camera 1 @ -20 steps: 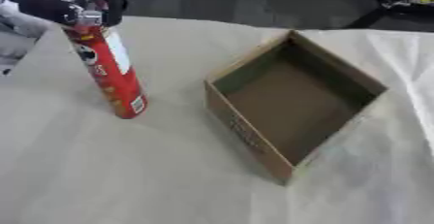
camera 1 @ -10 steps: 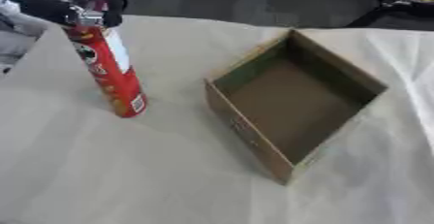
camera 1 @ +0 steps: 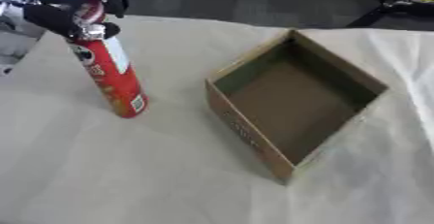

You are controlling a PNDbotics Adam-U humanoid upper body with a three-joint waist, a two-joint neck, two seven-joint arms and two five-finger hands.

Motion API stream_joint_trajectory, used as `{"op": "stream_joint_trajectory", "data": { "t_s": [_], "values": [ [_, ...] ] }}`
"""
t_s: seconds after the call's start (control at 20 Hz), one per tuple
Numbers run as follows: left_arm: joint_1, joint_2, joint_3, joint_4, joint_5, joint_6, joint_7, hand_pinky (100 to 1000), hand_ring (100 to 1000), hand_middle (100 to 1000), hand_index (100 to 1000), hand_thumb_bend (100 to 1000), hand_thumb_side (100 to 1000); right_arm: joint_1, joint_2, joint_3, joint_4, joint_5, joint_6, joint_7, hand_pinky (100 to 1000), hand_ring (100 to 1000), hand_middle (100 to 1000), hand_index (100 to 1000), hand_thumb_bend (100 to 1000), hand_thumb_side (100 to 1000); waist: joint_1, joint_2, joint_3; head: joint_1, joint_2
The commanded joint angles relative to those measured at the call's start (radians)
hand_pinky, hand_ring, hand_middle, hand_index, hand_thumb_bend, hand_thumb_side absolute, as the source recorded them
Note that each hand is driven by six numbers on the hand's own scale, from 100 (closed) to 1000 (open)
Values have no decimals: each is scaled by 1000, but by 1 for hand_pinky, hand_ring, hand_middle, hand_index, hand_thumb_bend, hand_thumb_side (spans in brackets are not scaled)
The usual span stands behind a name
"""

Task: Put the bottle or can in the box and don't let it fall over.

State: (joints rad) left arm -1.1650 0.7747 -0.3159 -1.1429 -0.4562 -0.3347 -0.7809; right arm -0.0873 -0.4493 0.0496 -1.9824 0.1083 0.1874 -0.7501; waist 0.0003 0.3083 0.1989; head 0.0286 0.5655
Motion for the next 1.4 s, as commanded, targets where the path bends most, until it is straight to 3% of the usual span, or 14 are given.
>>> {"op": "stream_joint_trajectory", "data": {
  "t_s": [0.05,0.2,0.35,0.5,0.6,0.7,0.9,1.4],
  "values": [
    [-18,35,3,8,9,-130,-126,602,791,818,822,203,650,-6,-10,-8,-18,-5,-4,-1,374,751,961,965,100,618,4,-21,0,3,-8],
    [-21,33,2,16,11,-128,-126,588,783,813,820,203,580,-7,-10,-8,-18,-5,-5,-1,375,751,961,965,100,619,5,-19,0,4,-10],
    [-25,30,4,22,13,-123,-126,565,771,810,821,191,637,-7,-9,-7,-18,-4,-6,-2,375,751,962,965,100,619,6,-17,0,5,-12],
    [-26,28,4,24,22,-114,-126,552,766,805,817,177,569,-7,-7,-7,-18,-4,-7,-3,375,751,961,965,100,618,7,-15,-1,4,-14],
    [-26,28,3,26,28,-104,-126,548,765,801,813,167,502,-7,-7,-7,-18,-4,-8,-4,375,751,960,964,100,618,7,-14,-2,5,-14],
    [-27,27,0,28,35,-94,-126,536,758,792,801,169,348,-8,-7,-7,-18,-5,-9,-6,375,751,960,964,100,618,7,-13,-2,5,-15],
    [-27,25,-6,29,54,-73,-126,522,749,765,779,184,187,-8,-6,-7,-18,-5,-11,-10,376,746,958,963,100,618,7,-11,-2,5,-16],
    [-29,25,-18,2,102,-68,-126,485,707,673,710,246,100,-9,-6,-7,-18,-5,-15,-14,376,743,955,962,100,617,8,-10,-2,7,-18]
  ]
}}
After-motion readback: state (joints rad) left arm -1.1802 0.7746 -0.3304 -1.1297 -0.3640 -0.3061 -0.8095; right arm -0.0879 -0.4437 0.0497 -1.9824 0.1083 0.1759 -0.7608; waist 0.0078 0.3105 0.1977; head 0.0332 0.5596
